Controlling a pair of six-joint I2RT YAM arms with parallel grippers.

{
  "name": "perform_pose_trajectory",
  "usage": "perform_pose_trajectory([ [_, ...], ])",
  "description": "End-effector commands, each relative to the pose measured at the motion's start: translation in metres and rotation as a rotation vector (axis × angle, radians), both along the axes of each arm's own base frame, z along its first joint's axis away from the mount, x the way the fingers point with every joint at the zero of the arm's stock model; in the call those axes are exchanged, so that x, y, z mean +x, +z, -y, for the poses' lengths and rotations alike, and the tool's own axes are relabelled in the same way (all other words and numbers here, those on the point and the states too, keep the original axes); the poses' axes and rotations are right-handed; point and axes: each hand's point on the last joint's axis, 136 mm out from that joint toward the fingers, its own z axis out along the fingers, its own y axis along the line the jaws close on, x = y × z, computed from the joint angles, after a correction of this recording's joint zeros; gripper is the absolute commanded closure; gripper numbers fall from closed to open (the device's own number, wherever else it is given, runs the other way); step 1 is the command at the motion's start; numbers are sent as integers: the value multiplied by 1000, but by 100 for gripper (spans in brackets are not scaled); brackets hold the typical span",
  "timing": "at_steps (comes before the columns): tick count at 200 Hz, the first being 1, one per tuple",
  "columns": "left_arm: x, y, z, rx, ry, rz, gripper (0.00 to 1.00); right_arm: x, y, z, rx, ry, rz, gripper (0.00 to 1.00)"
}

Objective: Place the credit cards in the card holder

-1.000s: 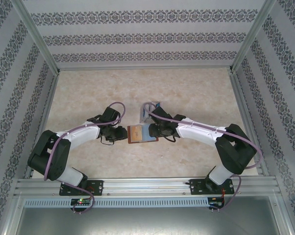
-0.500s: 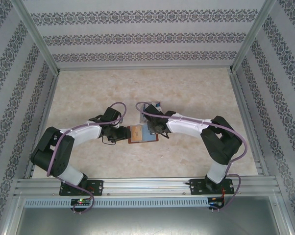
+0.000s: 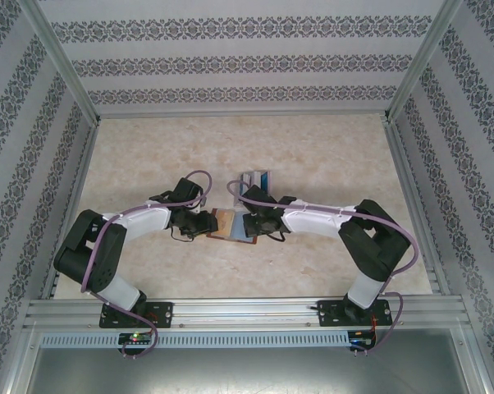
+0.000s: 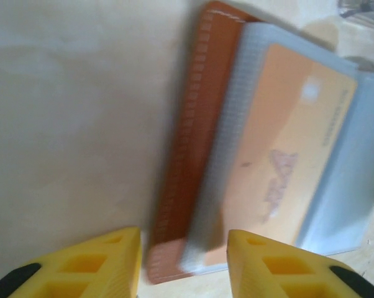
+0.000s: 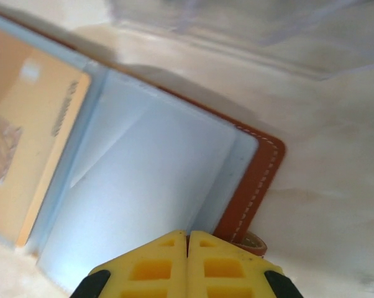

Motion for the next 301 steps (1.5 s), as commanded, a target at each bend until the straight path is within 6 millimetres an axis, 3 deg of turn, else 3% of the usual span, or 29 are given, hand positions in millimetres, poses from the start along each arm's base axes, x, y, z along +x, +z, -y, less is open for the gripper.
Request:
perform_pose_trajectory([
  [1,5,13,12,-46,-49,35,60,-12,-3,-28,108,42,-57,97],
  [47,6,39,11,-85,-18,113,60,-15,-9,-58,203,61,-86,98],
  [96,7,65,21,-175,-23,167,61,-16,-10,-57,240,40,-79,99],
  [123,8,59,38,-227,-52,128,63,-12,-9,-56,277,15,-65,99],
  [165,8,53,67,-268,-96,100,65,-2,-3,-36,349,-58,-54,97],
  [217,-2,43,60,-162,-98,87,64,-4,16,1,396,-114,-11,91],
  [246,-4,39,64,-124,-109,81,65,-5,18,18,403,-156,4,83],
  [287,-7,41,80,-90,-155,77,69,-6,13,30,418,-192,-8,83],
  [301,-7,44,83,-73,-166,87,69,-7,12,30,436,-192,-12,88],
])
